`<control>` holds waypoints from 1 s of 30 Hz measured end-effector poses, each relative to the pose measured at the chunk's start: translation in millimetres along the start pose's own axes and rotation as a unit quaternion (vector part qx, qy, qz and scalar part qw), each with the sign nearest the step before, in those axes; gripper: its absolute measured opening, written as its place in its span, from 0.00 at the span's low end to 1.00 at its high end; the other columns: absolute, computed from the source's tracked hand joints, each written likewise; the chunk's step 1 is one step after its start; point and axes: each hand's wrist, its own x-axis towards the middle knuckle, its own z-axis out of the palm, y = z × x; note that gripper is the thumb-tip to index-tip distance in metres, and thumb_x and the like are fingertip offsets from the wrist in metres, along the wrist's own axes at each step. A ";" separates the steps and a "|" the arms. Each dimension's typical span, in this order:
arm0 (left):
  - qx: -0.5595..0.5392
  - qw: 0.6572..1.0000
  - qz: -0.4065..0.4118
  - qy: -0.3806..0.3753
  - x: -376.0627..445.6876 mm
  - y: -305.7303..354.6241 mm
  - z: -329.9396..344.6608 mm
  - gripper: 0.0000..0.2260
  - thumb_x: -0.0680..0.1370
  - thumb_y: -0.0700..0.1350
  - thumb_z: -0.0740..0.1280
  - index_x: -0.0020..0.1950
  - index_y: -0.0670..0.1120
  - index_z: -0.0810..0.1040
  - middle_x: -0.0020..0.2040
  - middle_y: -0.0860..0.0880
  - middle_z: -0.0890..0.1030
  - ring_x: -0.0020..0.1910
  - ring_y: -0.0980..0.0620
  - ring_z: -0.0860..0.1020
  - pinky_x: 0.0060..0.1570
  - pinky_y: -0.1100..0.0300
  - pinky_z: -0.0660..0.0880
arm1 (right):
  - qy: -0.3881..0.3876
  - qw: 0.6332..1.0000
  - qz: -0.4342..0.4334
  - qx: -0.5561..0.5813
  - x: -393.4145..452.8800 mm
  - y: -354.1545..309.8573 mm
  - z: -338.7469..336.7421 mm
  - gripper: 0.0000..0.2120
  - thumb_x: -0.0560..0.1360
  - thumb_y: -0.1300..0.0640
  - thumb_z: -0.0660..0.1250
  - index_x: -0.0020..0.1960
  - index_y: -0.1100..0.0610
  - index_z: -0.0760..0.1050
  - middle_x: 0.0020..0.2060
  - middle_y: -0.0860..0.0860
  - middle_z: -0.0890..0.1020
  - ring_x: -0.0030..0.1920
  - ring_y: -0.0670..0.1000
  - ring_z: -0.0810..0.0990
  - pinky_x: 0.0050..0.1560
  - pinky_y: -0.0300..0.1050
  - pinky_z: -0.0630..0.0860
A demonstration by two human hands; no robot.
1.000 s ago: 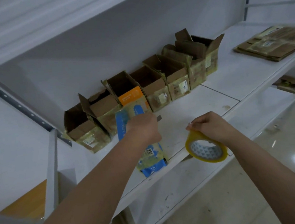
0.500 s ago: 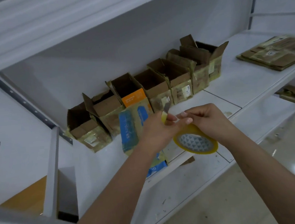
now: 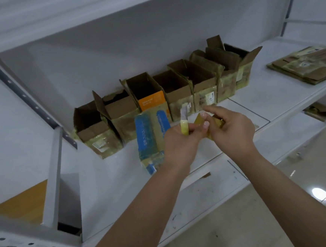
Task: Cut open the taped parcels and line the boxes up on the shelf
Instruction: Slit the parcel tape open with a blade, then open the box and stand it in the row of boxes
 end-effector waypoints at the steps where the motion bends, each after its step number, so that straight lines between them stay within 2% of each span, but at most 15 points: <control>1: 0.013 1.000 -0.004 -0.015 -1.0 1.8 -4.7 0.06 0.76 0.44 0.73 0.39 0.46 0.82 0.33 0.52 0.82 0.21 0.63 0.70 0.28 0.67 0.66 | 0.004 1.000 0.000 -0.010 1.8 1.9 2.5 0.10 0.77 0.47 0.68 0.57 0.44 0.82 0.36 0.46 0.82 0.39 0.51 0.80 0.39 0.44 0.72; 4: 0.055 0.997 -0.016 -0.044 -1.7 3.4 -27.2 0.05 0.77 0.46 0.70 0.45 0.46 0.85 0.36 0.52 0.81 0.21 0.61 0.67 0.26 0.67 0.66 | -0.002 0.999 0.009 -0.047 8.5 10.3 11.3 0.11 0.78 0.47 0.66 0.59 0.43 0.80 0.35 0.45 0.79 0.39 0.53 0.80 0.38 0.43 0.68; 6: 0.058 0.998 -0.003 -0.002 3.1 7.0 -50.6 0.08 0.79 0.49 0.68 0.43 0.49 0.84 0.39 0.55 0.84 0.22 0.62 0.68 0.26 0.67 0.67 | -0.009 0.997 0.028 -0.069 12.3 19.0 16.8 0.12 0.79 0.47 0.65 0.60 0.45 0.79 0.40 0.47 0.81 0.44 0.56 0.81 0.40 0.43 0.67; 9: 0.024 0.995 0.010 0.095 19.1 9.5 -96.2 0.10 0.82 0.49 0.63 0.46 0.47 0.81 0.38 0.51 0.83 0.21 0.61 0.65 0.22 0.68 0.64 | -0.032 0.997 0.010 -0.076 16.1 33.1 28.4 0.11 0.79 0.51 0.66 0.60 0.49 0.79 0.45 0.53 0.85 0.46 0.60 0.82 0.41 0.45 0.70; 12: 0.081 0.983 -0.010 0.165 33.3 -14.0 -137.5 0.08 0.82 0.47 0.61 0.50 0.47 0.77 0.38 0.51 0.78 0.31 0.55 0.69 0.32 0.61 0.67 | -0.093 0.994 -0.016 -0.063 14.0 44.8 47.1 0.11 0.77 0.58 0.68 0.59 0.55 0.80 0.45 0.60 0.84 0.45 0.63 0.81 0.46 0.53 0.78; 14: 0.135 0.974 -0.036 0.180 36.9 -42.1 -157.7 0.07 0.82 0.45 0.60 0.54 0.45 0.77 0.42 0.50 0.79 0.35 0.53 0.70 0.37 0.58 0.66 | -0.103 0.991 -0.026 -0.078 6.5 55.2 61.0 0.10 0.75 0.63 0.70 0.57 0.58 0.81 0.42 0.62 0.83 0.43 0.65 0.80 0.46 0.53 0.76; 16: 0.181 0.965 -0.081 0.172 36.4 -70.2 -173.6 0.07 0.80 0.40 0.61 0.55 0.45 0.77 0.46 0.48 0.78 0.35 0.52 0.71 0.37 0.58 0.68 | -0.109 0.989 -0.029 -0.096 -5.3 69.4 73.9 0.11 0.73 0.68 0.70 0.55 0.61 0.81 0.42 0.63 0.83 0.43 0.67 0.79 0.46 0.53 0.74; 17: 0.217 0.957 -0.104 0.161 35.9 -83.5 -180.2 0.06 0.79 0.38 0.61 0.53 0.46 0.76 0.45 0.47 0.77 0.36 0.50 0.72 0.38 0.58 0.69 | -0.131 0.986 -0.023 -0.105 -11.1 76.7 79.3 0.12 0.73 0.69 0.70 0.56 0.63 0.81 0.44 0.63 0.83 0.45 0.67 0.79 0.48 0.55 0.74; 20: 0.370 0.911 -0.139 0.117 34.8 -115.3 -192.6 0.08 0.80 0.38 0.59 0.41 0.45 0.71 0.36 0.48 0.72 0.35 0.47 0.72 0.35 0.59 0.68 | -0.214 0.970 0.007 -0.114 -22.2 91.7 90.6 0.15 0.72 0.69 0.69 0.59 0.67 0.77 0.50 0.64 0.82 0.52 0.66 0.79 0.54 0.60 0.75; 22: 0.408 0.892 -0.170 0.096 34.5 -126.0 -195.9 0.06 0.80 0.38 0.59 0.46 0.40 0.74 0.37 0.47 0.74 0.38 0.45 0.74 0.36 0.58 0.70 | -0.217 0.973 0.062 -0.044 -18.1 89.4 91.5 0.15 0.73 0.69 0.70 0.59 0.67 0.75 0.51 0.61 0.81 0.52 0.61 0.79 0.55 0.57 0.76; 24: 0.400 0.894 -0.181 0.089 34.2 -130.5 -195.8 0.09 0.80 0.41 0.62 0.56 0.39 0.77 0.47 0.43 0.80 0.47 0.42 0.78 0.46 0.55 0.75 | -0.194 0.974 0.112 0.036 -11.1 77.2 86.0 0.12 0.75 0.63 0.71 0.58 0.63 0.75 0.51 0.57 0.80 0.52 0.56 0.79 0.53 0.46 0.74; 26: 0.328 0.925 -0.144 0.127 32.0 -122.3 -190.9 0.16 0.80 0.47 0.65 0.65 0.42 0.76 0.61 0.42 0.79 0.58 0.42 0.78 0.57 0.54 0.76 | -0.152 0.983 0.081 0.068 -3.3 59.5 77.0 0.10 0.77 0.57 0.69 0.58 0.57 0.76 0.51 0.51 0.80 0.53 0.53 0.78 0.52 0.42 0.72; 27: 0.284 0.942 -0.088 0.156 30.6 -112.1 -185.6 0.16 0.80 0.49 0.65 0.66 0.45 0.76 0.63 0.44 0.79 0.60 0.43 0.78 0.60 0.54 0.74 | -0.135 0.987 0.043 0.080 0.3 46.7 71.7 0.10 0.78 0.54 0.68 0.58 0.54 0.77 0.51 0.49 0.79 0.54 0.51 0.77 0.54 0.42 0.72; 29: 0.221 0.953 0.081 0.192 26.6 -86.2 -171.5 0.09 0.80 0.50 0.65 0.59 0.54 0.78 0.58 0.53 0.81 0.56 0.49 0.80 0.59 0.58 0.74 | -0.111 0.987 -0.036 0.112 4.8 15.1 63.1 0.08 0.77 0.48 0.66 0.54 0.47 0.78 0.51 0.39 0.80 0.54 0.45 0.76 0.55 0.34 0.70; 30: 0.207 0.948 0.161 0.183 23.6 -72.3 -162.7 0.07 0.80 0.51 0.66 0.57 0.57 0.79 0.56 0.57 0.81 0.55 0.54 0.80 0.58 0.59 0.74 | -0.107 0.983 -0.079 0.124 4.9 0.2 60.5 0.06 0.76 0.48 0.66 0.52 0.45 0.78 0.49 0.35 0.80 0.54 0.42 0.76 0.55 0.32 0.69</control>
